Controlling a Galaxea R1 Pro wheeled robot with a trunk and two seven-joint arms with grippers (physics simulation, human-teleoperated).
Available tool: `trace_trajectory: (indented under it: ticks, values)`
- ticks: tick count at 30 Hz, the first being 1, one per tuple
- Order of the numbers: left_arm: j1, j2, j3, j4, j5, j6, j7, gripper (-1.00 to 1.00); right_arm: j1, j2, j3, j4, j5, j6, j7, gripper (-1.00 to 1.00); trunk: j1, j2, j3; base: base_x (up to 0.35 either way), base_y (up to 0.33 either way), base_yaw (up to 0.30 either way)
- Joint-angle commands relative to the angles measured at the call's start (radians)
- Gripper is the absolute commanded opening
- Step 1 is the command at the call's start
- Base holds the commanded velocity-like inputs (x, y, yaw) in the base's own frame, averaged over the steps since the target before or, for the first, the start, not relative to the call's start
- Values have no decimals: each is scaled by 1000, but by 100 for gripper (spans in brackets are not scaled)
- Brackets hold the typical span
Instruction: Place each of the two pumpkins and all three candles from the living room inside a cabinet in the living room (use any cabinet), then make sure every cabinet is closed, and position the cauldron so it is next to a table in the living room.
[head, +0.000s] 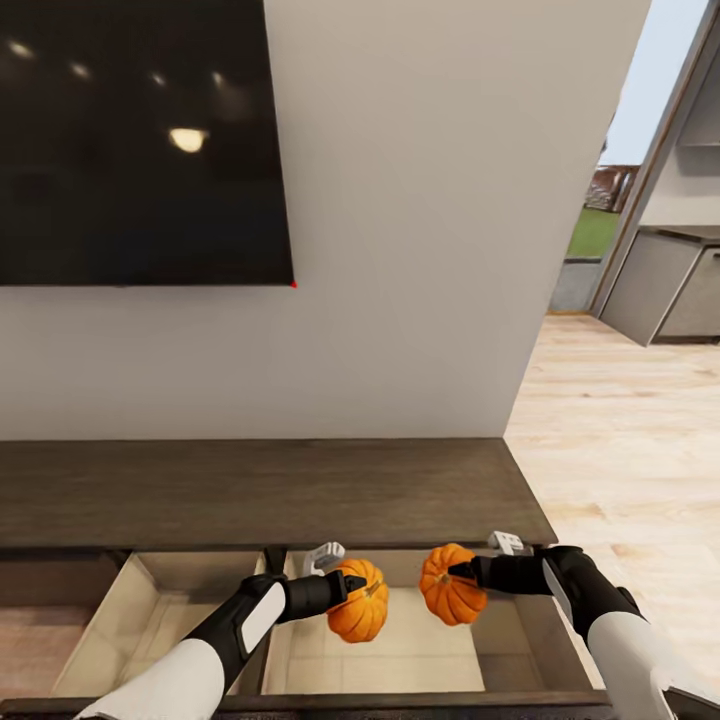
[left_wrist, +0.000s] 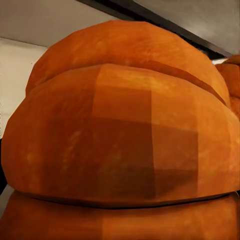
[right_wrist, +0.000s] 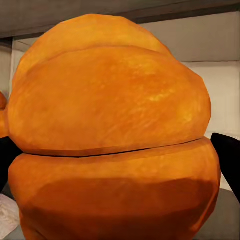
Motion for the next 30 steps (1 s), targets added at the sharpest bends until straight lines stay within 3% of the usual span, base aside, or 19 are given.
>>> trace_trajectory:
  ticks: [1,14,19,30]
  values:
    - [-2,0,-3,0,10,4,13,-100,-1,0,-8,-1,11,5,11,-100,0,0,-3,0,0,0]
    - [-11,-9,-2,3,11,-11,40,-100,0,5,-1,60,26,14,-3,-100,0,0,-23,0,0,0]
    - [-31,-11,-1,6,15,-4,41,-100,-2,9,-4,68,25,28,-42,-100,0,0,-31,0,0,0]
    - [-35,-6,-6,92,12,-21,25,-100,-10,13,-6,69,23,24,-66,-100,0,0,-49,0,0,0]
